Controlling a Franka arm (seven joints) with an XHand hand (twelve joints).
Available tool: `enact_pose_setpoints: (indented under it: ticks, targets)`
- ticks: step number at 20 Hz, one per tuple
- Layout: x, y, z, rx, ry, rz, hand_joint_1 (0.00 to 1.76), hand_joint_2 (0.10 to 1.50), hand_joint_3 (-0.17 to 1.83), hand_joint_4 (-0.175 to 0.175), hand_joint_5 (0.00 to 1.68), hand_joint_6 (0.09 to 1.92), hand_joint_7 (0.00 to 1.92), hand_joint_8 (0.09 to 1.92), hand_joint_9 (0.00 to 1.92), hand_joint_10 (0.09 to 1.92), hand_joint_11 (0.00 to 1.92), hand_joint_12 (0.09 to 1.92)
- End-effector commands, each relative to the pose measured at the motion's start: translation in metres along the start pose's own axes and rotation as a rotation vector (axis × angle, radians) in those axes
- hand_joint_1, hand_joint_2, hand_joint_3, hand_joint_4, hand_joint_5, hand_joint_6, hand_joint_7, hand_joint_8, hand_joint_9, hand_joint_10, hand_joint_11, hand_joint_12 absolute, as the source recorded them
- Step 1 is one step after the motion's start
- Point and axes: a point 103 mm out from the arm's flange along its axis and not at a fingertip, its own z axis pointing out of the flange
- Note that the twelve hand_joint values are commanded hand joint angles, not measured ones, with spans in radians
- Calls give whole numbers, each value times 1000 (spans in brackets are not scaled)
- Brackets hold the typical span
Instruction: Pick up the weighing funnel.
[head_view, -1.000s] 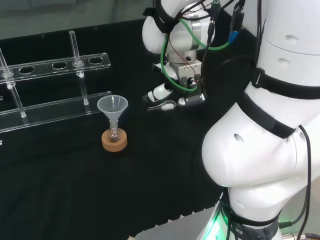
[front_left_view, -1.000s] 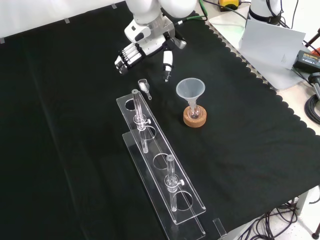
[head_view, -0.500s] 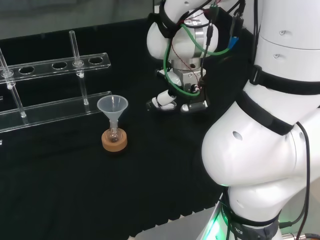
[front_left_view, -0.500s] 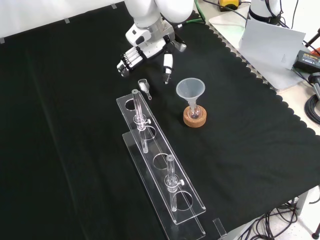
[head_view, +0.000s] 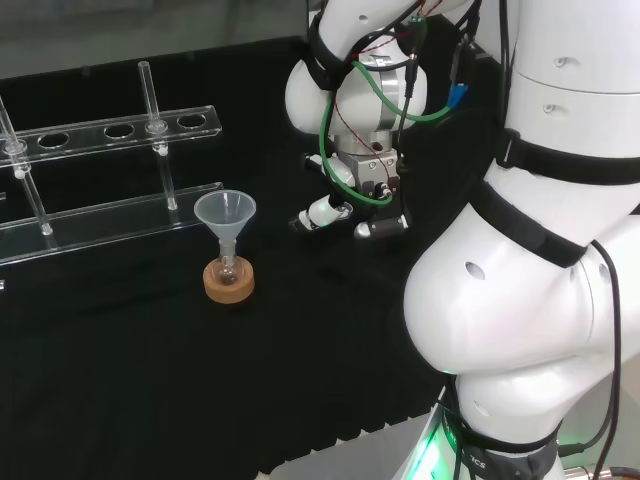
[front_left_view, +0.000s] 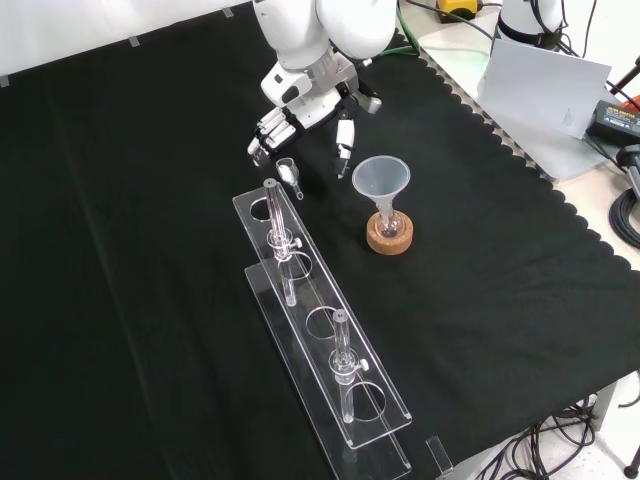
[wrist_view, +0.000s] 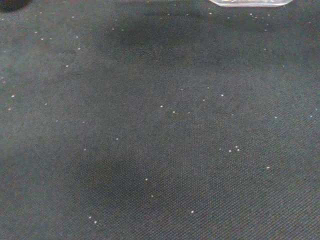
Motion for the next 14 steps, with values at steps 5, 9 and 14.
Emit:
enact_pose_setpoints:
  ticks: [5,9,14]
  targets:
    - [1,-4,5,-43,-35,-56,700,746,8,-16,274,87,321,452,141,750,0,1288]
    - [-4,0,9,-34,-59,-42,715,748,9,-17,319,87,333,484,174,749,0,1321]
    - [-11,6,13,-36,-59,-29,726,750,10,-16,346,87,348,499,194,749,0,1330]
